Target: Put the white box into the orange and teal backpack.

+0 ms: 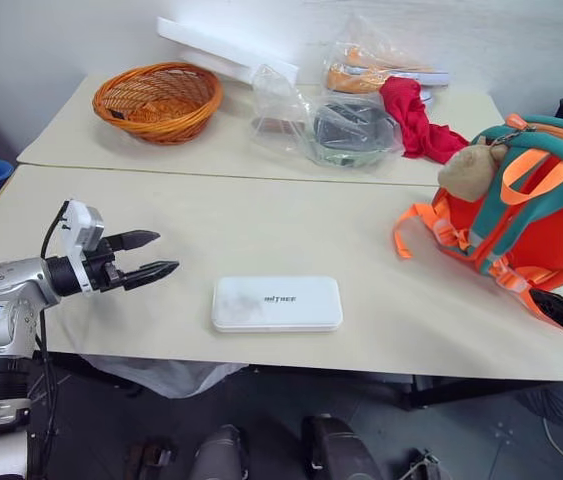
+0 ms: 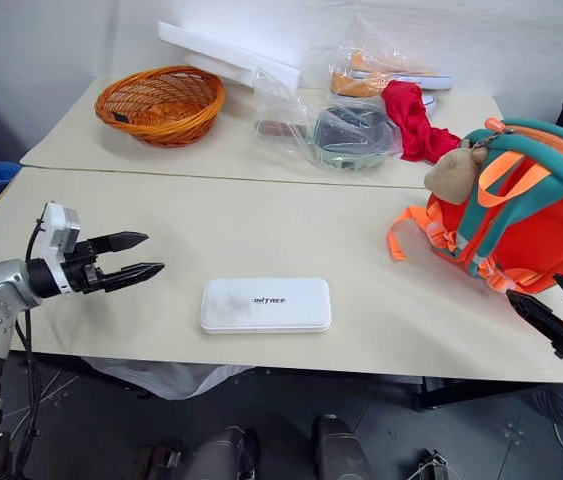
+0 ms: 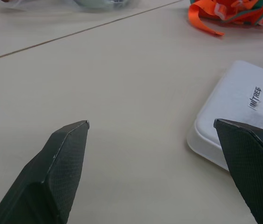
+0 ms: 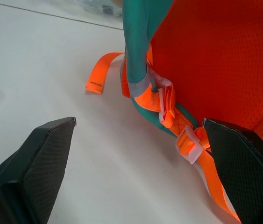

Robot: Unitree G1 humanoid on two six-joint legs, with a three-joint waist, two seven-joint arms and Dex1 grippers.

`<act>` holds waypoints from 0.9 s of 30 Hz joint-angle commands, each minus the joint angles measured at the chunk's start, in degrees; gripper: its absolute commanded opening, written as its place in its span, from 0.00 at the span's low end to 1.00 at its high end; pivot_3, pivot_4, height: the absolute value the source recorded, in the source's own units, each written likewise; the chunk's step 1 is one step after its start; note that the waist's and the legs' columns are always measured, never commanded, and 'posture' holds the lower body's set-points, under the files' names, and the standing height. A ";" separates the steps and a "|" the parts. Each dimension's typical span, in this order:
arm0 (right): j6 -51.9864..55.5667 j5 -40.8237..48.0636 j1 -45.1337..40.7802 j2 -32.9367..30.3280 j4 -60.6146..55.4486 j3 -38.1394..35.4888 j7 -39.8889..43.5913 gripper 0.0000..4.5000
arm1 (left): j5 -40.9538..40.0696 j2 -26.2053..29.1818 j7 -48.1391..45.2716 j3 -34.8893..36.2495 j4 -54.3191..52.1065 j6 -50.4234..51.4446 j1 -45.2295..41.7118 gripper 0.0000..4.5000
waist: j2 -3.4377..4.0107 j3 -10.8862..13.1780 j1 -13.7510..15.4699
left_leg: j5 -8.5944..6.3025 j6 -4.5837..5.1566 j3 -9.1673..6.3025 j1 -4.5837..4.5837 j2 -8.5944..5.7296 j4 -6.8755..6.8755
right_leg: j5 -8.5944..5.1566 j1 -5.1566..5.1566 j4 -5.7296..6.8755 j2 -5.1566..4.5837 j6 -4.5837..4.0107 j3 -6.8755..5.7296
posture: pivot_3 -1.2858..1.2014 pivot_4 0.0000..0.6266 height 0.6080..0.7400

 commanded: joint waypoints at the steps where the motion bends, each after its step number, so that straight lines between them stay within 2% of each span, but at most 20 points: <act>1: -1.36 -0.47 -0.36 1.17 -0.87 0.82 -1.20 1.00 | 0.04 0.85 1.28 1.22 -2.17 -0.58 -0.48 1.00 | 0.00 0.00 -0.08 | 0.00 0.00 0.00 0.00 0.00 0.00 | 0.00 0.00 0.00 0.00 0.00 0.00 | 0.52 0.24 1.00; 8: -3.18 -1.85 0.35 1.77 1.00 1.25 -0.65 1.00 | -0.37 1.66 2.32 0.98 -5.72 3.25 0.94 1.00 | 0.00 0.00 -0.07 | 0.00 0.00 0.03 0.00 0.00 0.01 | 0.00 0.00 0.02 0.01 0.00 0.01 | 0.52 0.24 1.00; 14: -2.13 -1.35 0.52 0.58 -0.45 0.56 -0.92 1.00 | 0.35 2.42 1.30 -0.46 -7.23 3.53 1.69 1.00 | 0.00 0.00 -0.08 | 0.00 -0.01 0.03 0.02 0.00 0.01 | 0.00 0.00 0.03 0.02 0.00 0.01 | 0.52 0.24 1.00; 16: -2.11 -1.73 0.34 -0.58 -2.60 2.52 -0.04 1.00 | 1.71 2.39 0.34 -2.10 -8.35 1.25 2.66 1.00 | 0.00 0.00 -0.06 | 0.00 -0.01 0.03 0.02 0.00 0.01 | 0.00 0.00 0.02 0.01 0.00 0.02 | 0.52 0.24 1.00; 17: -1.97 -1.73 0.03 -1.20 -3.83 3.75 0.42 1.00 | 2.60 2.38 -0.24 -3.15 -9.11 -0.18 3.17 0.91 | 0.00 0.00 -0.16 | 0.00 0.00 0.03 0.01 -0.01 0.00 | 0.00 0.00 0.01 0.00 0.00 0.02 | 0.52 0.24 1.00; 20: -0.21 -0.96 -2.07 -2.20 -7.80 7.92 -0.71 0.85 | 4.41 3.59 -2.00 -5.55 -13.08 -2.20 6.30 0.74 | 0.00 0.00 -0.66 | 0.00 -0.02 0.07 0.05 0.02 -0.01 | 0.00 0.00 0.04 0.02 0.00 0.07 | 0.52 0.24 1.00; 23: -0.28 -2.97 -3.98 -3.27 -9.96 14.59 0.02 0.63 | 4.94 3.66 -2.94 -7.38 -16.16 -3.03 8.68 0.53 | 0.00 0.00 -0.79 | -0.01 -0.03 0.03 0.04 0.05 -0.01 | -0.02 0.00 0.07 0.03 -0.04 0.03 | 0.52 0.24 1.00; 27: -1.39 -7.00 -8.72 -2.56 -11.31 26.39 -0.89 0.33 | 9.73 4.33 -2.91 -11.22 -16.87 -6.76 9.02 0.26 | -0.01 0.00 -0.76 | 0.00 -0.02 -0.01 0.02 0.02 0.04 | -0.03 0.00 0.07 0.00 -0.05 0.01 | 0.52 0.24 1.00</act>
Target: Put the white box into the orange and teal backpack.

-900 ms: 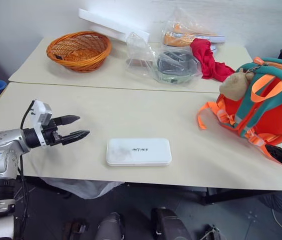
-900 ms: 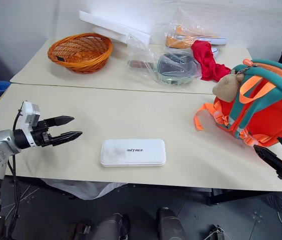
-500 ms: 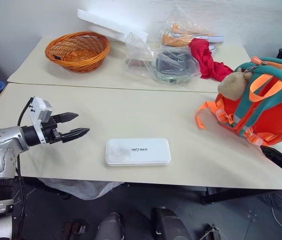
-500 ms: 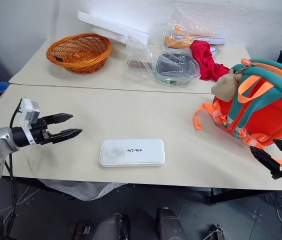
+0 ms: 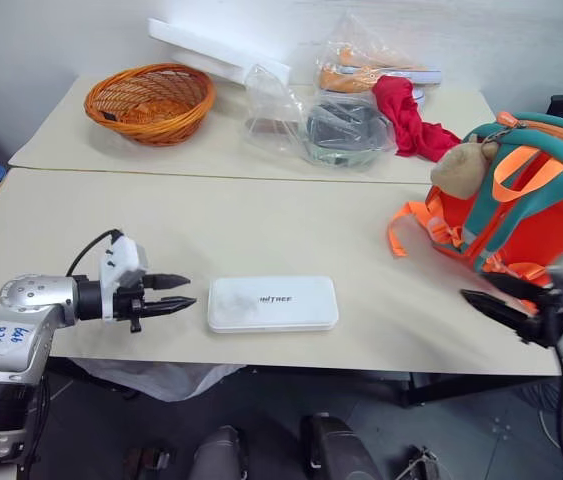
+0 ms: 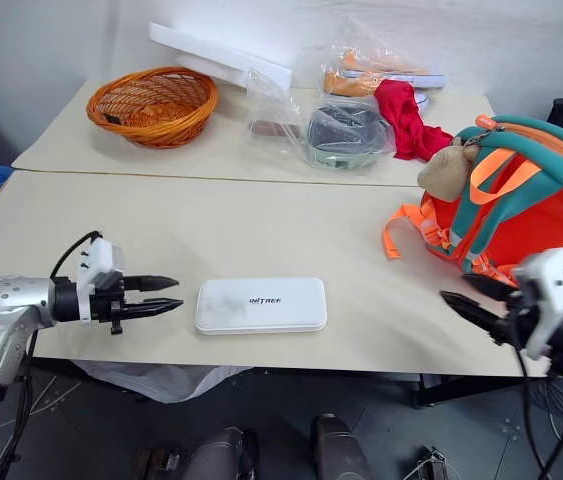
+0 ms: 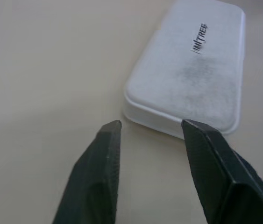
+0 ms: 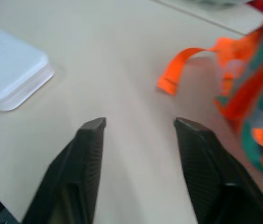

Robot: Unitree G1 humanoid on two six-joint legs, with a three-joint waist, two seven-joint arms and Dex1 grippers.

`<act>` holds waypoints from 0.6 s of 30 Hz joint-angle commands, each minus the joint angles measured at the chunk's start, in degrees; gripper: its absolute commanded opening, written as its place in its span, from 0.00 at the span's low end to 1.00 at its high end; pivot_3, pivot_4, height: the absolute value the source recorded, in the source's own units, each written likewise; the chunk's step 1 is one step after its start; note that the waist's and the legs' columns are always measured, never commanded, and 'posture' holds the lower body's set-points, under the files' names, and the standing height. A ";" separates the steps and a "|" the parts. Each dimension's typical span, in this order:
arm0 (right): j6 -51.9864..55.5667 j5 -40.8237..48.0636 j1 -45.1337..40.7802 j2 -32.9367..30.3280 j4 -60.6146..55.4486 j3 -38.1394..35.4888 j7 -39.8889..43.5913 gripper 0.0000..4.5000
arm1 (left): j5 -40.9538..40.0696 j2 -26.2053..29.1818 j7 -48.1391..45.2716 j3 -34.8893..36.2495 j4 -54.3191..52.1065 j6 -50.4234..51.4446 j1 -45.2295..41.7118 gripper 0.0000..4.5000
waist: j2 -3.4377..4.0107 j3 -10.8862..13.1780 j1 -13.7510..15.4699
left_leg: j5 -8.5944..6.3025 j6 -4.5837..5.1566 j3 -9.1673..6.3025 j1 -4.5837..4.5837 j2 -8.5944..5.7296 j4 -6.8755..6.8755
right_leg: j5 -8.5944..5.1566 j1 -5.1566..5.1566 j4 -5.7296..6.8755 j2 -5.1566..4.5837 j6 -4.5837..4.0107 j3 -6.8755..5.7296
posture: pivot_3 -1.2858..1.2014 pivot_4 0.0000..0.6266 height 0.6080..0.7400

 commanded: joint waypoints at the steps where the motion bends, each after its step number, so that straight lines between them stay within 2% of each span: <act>1: -1.57 -2.75 -3.07 0.50 -2.52 8.09 -0.01 0.26 | 3.07 1.78 -0.44 -1.54 -1.79 -3.11 0.13 0.20 | 0.00 0.00 0.02 | 0.00 0.00 0.00 0.01 -0.01 0.00 | 0.00 0.00 0.00 -0.01 0.00 0.00 | 0.52 0.24 1.00; 4: -1.92 -6.75 -8.35 3.30 -1.48 17.45 -2.14 0.03 | 5.70 1.71 1.01 -3.02 -0.39 -4.14 -0.61 0.00 | 0.00 0.00 -0.02 | 0.00 0.00 -0.01 -0.01 0.00 -0.02 | -0.01 -0.02 -0.02 0.00 -0.01 -0.02 | 0.52 0.24 1.00; 5: -1.82 -7.87 -9.72 4.18 -0.99 19.34 -3.01 0.01 | 6.31 1.64 1.34 -3.34 -0.09 -4.32 -0.72 0.00 | 0.00 0.00 -0.12 | 0.00 0.00 0.00 -0.01 0.00 0.00 | -0.01 -0.03 0.00 0.01 -0.01 0.00 | 0.52 0.24 1.00; 11: -0.71 -14.25 -15.27 10.23 2.97 26.26 -10.08 0.01 | 6.09 -0.16 1.58 -5.75 -0.65 -1.83 -2.66 0.00 | 0.00 0.00 -0.04 | 0.01 0.00 0.05 -0.20 -0.01 0.05 | -0.01 -0.25 0.12 0.00 -0.02 0.01 | 0.52 0.24 1.00; 18: -0.77 -18.01 -16.37 14.18 3.78 26.84 -14.71 0.01 | 7.76 -7.89 4.37 -10.26 1.93 -1.60 -8.78 0.00 | 0.00 0.00 0.86 | 0.00 0.01 0.09 -0.23 -0.04 0.28 | -0.01 -0.25 0.23 0.04 -0.01 -0.05 | 0.52 0.24 1.00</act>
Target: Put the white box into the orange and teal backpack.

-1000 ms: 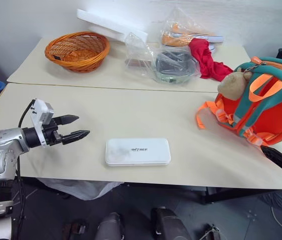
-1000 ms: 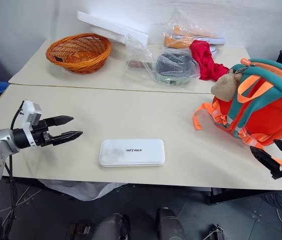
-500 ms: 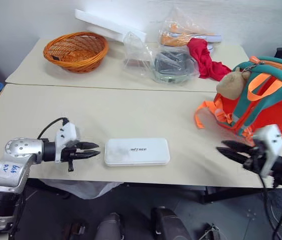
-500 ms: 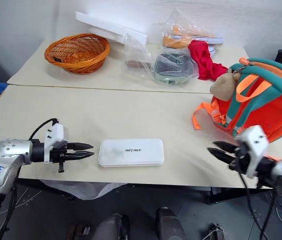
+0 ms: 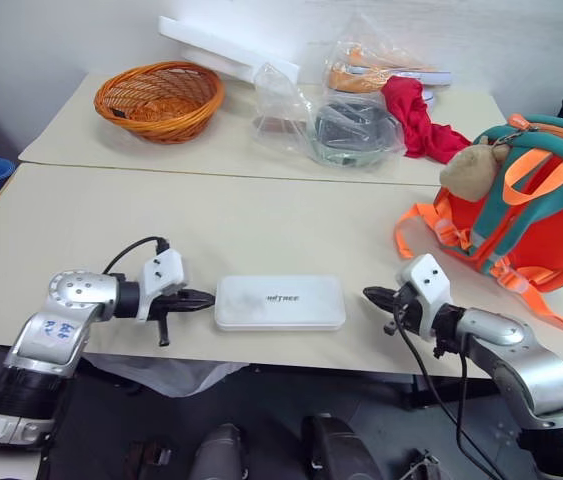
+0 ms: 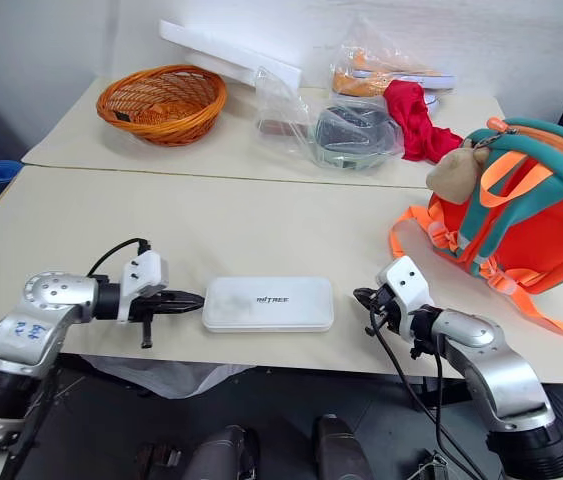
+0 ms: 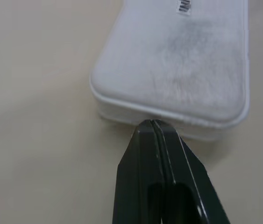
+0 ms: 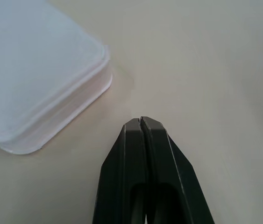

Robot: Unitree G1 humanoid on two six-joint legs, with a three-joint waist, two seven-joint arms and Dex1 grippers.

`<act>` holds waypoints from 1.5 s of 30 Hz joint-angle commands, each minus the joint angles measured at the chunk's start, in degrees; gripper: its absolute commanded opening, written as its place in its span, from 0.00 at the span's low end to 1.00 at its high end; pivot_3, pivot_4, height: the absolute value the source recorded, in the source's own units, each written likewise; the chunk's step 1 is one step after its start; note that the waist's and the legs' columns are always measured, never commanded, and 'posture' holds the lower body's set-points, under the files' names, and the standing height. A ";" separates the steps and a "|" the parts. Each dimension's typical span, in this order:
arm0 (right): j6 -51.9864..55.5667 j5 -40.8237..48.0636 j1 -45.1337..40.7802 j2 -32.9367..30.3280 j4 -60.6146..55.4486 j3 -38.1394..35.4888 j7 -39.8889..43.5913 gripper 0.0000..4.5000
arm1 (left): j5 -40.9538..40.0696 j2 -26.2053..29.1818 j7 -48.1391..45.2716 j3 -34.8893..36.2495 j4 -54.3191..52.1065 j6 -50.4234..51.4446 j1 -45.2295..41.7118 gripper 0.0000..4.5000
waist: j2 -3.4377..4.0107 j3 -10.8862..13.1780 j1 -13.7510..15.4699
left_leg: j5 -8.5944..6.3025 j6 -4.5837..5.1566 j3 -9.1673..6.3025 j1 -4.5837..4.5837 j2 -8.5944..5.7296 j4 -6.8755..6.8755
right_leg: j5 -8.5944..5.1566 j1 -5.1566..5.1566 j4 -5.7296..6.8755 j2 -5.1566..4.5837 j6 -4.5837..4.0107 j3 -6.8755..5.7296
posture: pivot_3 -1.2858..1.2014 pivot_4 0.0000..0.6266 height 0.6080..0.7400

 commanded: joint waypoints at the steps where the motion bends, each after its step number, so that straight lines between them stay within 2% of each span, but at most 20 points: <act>1: -0.52 -1.88 -1.08 0.47 -0.57 -0.76 -2.10 0.01 | 0.17 -2.38 1.52 -1.43 -1.09 0.60 -1.89 0.00 | 0.00 0.00 -0.02 | -0.01 0.01 0.00 -0.01 0.01 0.03 | 0.00 0.00 0.01 0.01 0.01 0.00 | 0.52 0.24 1.00; 7: -0.24 -2.95 -0.12 -0.91 0.11 -1.59 -1.36 0.01 | -2.19 -2.73 1.69 0.70 1.56 5.81 -1.89 0.00 | 0.00 0.00 -0.44 | -0.02 0.00 0.06 0.04 0.07 0.04 | 0.00 -0.03 0.12 0.11 -0.01 0.02 | 0.52 0.24 1.00; 10: -0.51 -3.20 0.13 -0.94 0.25 -2.01 -1.36 0.00 | -8.58 -2.50 1.59 4.60 2.56 18.28 -2.85 0.12 | 0.00 0.00 -0.46 | -0.02 -0.01 0.05 0.03 0.08 0.07 | -0.02 -0.08 0.23 0.12 -0.04 0.02 | 0.52 0.24 1.00; 17: -1.20 -4.33 -0.41 0.67 0.60 -0.05 -1.88 0.00 | -19.23 -0.42 0.99 7.01 4.52 45.97 -5.88 0.57 | 0.00 0.00 -0.48 | -0.02 -0.02 0.02 0.03 0.07 0.17 | -0.04 -0.08 0.32 0.11 -0.03 -0.05 | 0.52 0.24 1.00; 20: -1.30 -4.68 -1.11 1.52 1.09 0.17 -1.99 0.00 | -20.71 -0.20 1.42 6.09 5.18 52.09 -7.22 0.75 | 0.00 0.00 -0.46 | -0.01 -0.03 0.01 0.03 0.05 0.18 | -0.04 -0.08 0.32 0.11 -0.03 -0.05 | 0.52 0.24 1.00; 24: -1.71 -5.35 -1.36 2.40 1.63 0.78 -1.94 0.00 | -21.06 -3.55 5.36 5.49 9.23 58.18 -10.40 0.99 | 0.00 0.00 -0.16 | -0.01 -0.05 0.01 0.05 0.02 0.20 | -0.04 -0.07 0.34 0.09 -0.04 -0.05 | 0.52 0.24 1.00; 34: -3.05 -6.73 -2.55 5.20 3.24 1.76 -2.46 0.00 | -21.89 -16.59 12.50 1.44 9.35 64.09 -14.39 1.00 | -0.04 -0.04 0.14 | -0.02 -0.08 -0.09 0.08 -0.04 0.39 | -0.04 0.11 0.36 -0.01 -0.03 -0.03 | 0.52 0.24 1.00; 40: -4.22 -7.18 -1.88 5.51 4.35 0.71 -2.44 0.00 | -23.93 -20.03 13.93 6.54 12.75 65.71 -18.53 1.00 | -0.05 -0.05 0.01 | -0.02 -0.10 -0.11 0.06 -0.04 0.42 | -0.04 0.12 0.35 0.01 -0.03 -0.03 | 0.52 0.24 1.00; 43: -5.01 -7.38 -1.41 5.35 4.81 0.31 -2.44 0.00 | -25.00 -20.78 14.51 9.23 13.97 66.39 -20.05 0.88 | -0.05 -0.04 -0.04 | -0.02 -0.12 -0.11 0.06 -0.02 0.42 | -0.04 0.10 0.35 0.04 -0.02 -0.03 | 0.52 0.24 1.00; 45: -5.58 -7.31 -0.87 5.34 4.55 -0.26 -2.65 0.00 | -25.79 -20.90 14.43 9.97 13.49 67.05 -20.14 0.74 | -0.05 -0.04 -0.08 | 0.00 -0.17 -0.11 0.02 0.00 0.42 | -0.04 0.06 0.36 0.05 -0.02 -0.02 | 0.52 0.24 1.00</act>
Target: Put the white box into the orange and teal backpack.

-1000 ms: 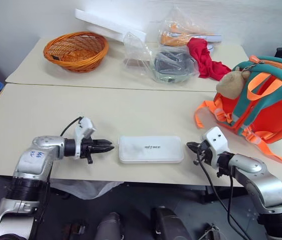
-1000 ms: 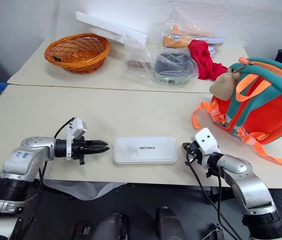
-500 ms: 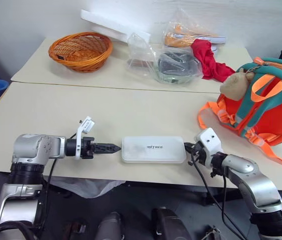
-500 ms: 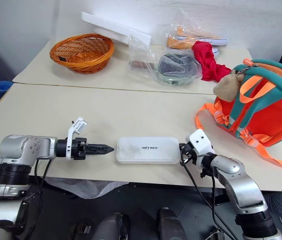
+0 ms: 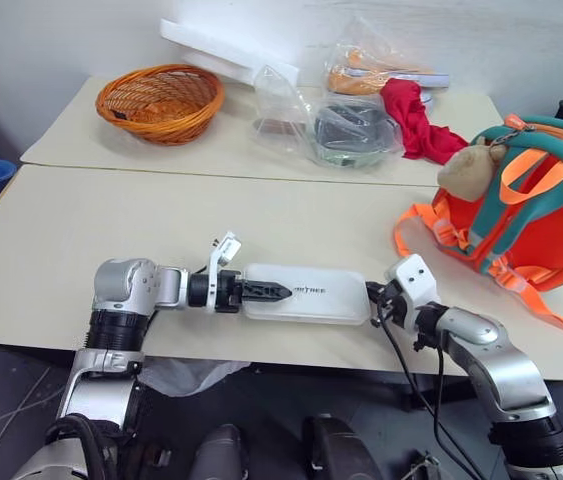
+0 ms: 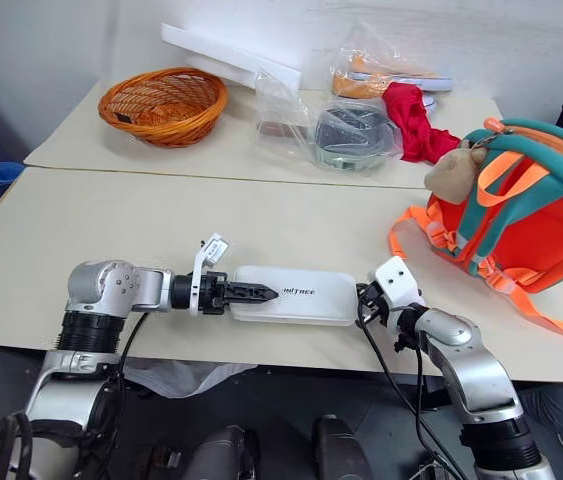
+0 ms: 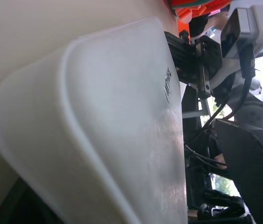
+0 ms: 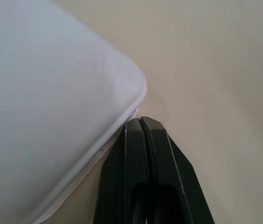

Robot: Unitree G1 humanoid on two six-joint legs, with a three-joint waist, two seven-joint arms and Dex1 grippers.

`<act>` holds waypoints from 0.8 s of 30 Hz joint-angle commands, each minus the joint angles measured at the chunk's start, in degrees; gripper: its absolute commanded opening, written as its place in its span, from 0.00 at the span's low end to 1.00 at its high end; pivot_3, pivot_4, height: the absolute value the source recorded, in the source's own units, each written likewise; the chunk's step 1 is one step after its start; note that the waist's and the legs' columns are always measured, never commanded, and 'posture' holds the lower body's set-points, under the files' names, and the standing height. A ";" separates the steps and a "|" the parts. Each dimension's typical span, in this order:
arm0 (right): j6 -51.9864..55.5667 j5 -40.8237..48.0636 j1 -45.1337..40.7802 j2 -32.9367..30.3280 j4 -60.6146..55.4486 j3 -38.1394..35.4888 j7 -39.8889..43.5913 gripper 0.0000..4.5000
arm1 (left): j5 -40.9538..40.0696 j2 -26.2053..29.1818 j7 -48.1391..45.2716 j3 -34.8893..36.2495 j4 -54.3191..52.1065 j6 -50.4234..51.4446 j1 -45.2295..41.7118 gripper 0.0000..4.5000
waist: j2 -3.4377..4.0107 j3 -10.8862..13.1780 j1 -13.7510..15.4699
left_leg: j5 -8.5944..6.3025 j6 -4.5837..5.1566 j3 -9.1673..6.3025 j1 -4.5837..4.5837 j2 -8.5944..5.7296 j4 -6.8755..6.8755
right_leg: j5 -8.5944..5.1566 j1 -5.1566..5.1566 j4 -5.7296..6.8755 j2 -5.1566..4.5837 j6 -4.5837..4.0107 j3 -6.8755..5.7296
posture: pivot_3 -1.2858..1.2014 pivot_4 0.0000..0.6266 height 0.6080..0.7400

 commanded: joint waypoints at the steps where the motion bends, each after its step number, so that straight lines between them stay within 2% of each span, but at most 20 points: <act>1: -2.00 0.04 0.95 0.05 -0.77 -2.15 -0.29 0.00 | -2.81 -0.39 -0.33 2.13 -0.92 1.13 -1.42 0.68 | 0.00 0.00 -0.06 | 0.05 -0.10 0.00 -0.01 0.00 0.00 | 0.00 -0.01 0.00 0.00 0.00 0.01 | 0.52 0.24 1.00; 7: -0.38 2.24 6.95 0.81 -7.01 -8.57 -3.35 0.00 | -6.13 -0.09 -0.72 3.96 -3.78 3.25 -0.02 0.32 | 0.00 0.00 0.05 | 0.09 -0.25 0.00 -0.03 0.03 -0.02 | 0.00 -0.04 0.00 0.01 0.00 0.04 | 0.52 0.24 1.00; 8: 0.73 3.74 9.32 1.05 -9.80 -11.49 -3.82 0.04 | -6.64 0.08 -0.55 4.72 -3.96 3.53 -0.02 0.27 | 0.00 0.00 0.01 | 0.09 -0.25 0.00 -0.03 0.02 -0.02 | 0.00 -0.04 0.00 -0.01 0.00 0.05 | 0.52 0.24 1.00; 10: 3.05 7.25 13.81 1.43 -15.25 -17.85 -4.41 0.13 | -7.17 0.59 -0.22 6.34 -3.98 3.74 -0.36 0.27 | 0.00 0.00 0.12 | 0.09 -0.26 0.00 -0.05 0.02 -0.03 | 0.00 -0.06 0.01 -0.01 0.00 0.05 | 0.52 0.24 1.00; 13: 6.77 13.17 17.87 1.70 -20.68 -28.07 -5.53 0.33 | -8.29 1.74 -0.08 10.86 -2.31 4.05 -2.04 0.27 | 0.00 0.00 -0.07 | 0.10 -0.30 -0.04 -0.05 0.03 -0.04 | -0.01 -0.04 0.01 0.00 0.00 0.04 | 0.52 0.24 1.00; 17: 10.65 19.96 16.08 0.85 -20.21 -38.02 -7.87 0.62 | -10.35 4.01 -0.95 16.20 -1.40 3.51 -3.74 0.27 | -0.01 0.01 -0.43 | 0.10 -0.32 -0.01 0.02 0.07 -0.04 | -0.02 -0.05 0.07 0.06 0.00 0.03 | 0.52 0.24 1.00; 19: 11.88 21.47 13.52 -0.45 -17.88 -39.85 -8.55 0.76 | -11.39 4.89 -1.35 17.63 -1.71 3.17 -4.11 0.27 | -0.01 0.01 -0.61 | 0.09 -0.32 -0.01 0.05 0.07 -0.07 | -0.02 -0.05 0.07 0.07 -0.02 0.04 | 0.52 0.24 1.00; 22: 11.36 20.07 7.76 -2.60 -11.80 -38.32 -9.52 0.98 | -11.98 5.65 -0.62 18.83 -1.80 2.48 -5.15 0.27 | -0.01 0.01 -0.59 | 0.09 -0.32 -0.01 0.05 0.05 -0.11 | -0.04 -0.05 0.05 0.04 -0.05 0.04 | 0.52 0.24 1.00; 24: 10.50 19.08 2.97 -3.32 -6.54 -35.77 -9.54 1.00 | -12.39 6.16 -0.45 18.91 -2.22 2.60 -5.89 0.27 | -0.02 0.02 -0.61 | 0.09 -0.32 -0.02 0.04 0.05 -0.11 | -0.04 -0.05 0.02 0.04 -0.05 0.05 | 0.52 0.24 1.00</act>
